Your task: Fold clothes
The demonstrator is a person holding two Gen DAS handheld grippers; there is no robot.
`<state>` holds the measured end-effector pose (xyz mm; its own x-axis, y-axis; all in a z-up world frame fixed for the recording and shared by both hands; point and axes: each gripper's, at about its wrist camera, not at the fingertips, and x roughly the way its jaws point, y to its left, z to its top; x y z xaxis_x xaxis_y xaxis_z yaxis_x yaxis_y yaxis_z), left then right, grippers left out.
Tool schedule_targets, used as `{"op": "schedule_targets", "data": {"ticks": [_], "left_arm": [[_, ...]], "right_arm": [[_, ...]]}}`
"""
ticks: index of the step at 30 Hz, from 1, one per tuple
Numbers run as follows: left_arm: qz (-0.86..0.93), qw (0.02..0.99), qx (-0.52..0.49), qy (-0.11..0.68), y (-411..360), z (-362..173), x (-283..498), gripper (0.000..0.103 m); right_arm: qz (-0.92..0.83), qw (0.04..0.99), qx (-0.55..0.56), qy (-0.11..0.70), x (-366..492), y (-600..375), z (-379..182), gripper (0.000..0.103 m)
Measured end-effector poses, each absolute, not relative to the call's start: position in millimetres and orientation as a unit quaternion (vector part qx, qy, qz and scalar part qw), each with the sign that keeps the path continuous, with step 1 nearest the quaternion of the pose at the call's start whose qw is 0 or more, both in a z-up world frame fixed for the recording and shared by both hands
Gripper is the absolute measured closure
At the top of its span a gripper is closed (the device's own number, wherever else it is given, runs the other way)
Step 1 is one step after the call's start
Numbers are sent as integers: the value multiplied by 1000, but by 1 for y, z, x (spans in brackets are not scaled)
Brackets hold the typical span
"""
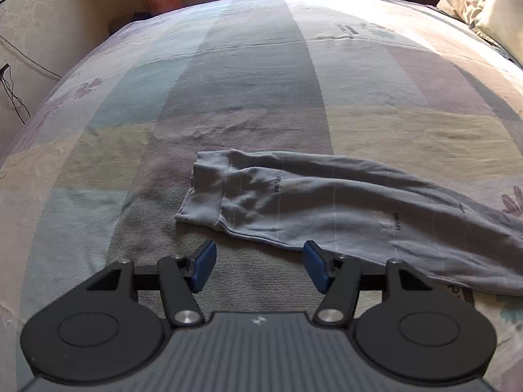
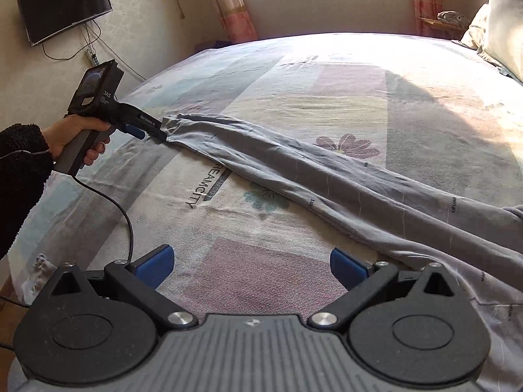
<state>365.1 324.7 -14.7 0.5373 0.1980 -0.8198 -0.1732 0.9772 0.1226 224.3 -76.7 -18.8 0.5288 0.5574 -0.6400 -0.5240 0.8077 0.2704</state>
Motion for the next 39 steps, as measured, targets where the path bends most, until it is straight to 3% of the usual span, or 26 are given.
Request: {"op": "schedule_targets", "data": {"ticks": [3, 13, 21, 26, 39], "left_arm": [[79, 886, 14, 457, 291, 19, 346, 29], [-46, 894, 45, 443, 142, 68, 282, 21], [-120, 894, 32, 430, 66, 15, 267, 16], [-94, 901, 82, 416, 59, -36, 265, 16], [-97, 918, 29, 382, 150, -60, 271, 14]], "right_arm": [[299, 884, 22, 358, 201, -102, 2, 0], [247, 897, 58, 363, 127, -200, 8, 0], [235, 894, 38, 380, 120, -212, -12, 2], [241, 895, -18, 376, 143, -191, -19, 4], [315, 859, -261, 309, 264, -39, -69, 47]]}}
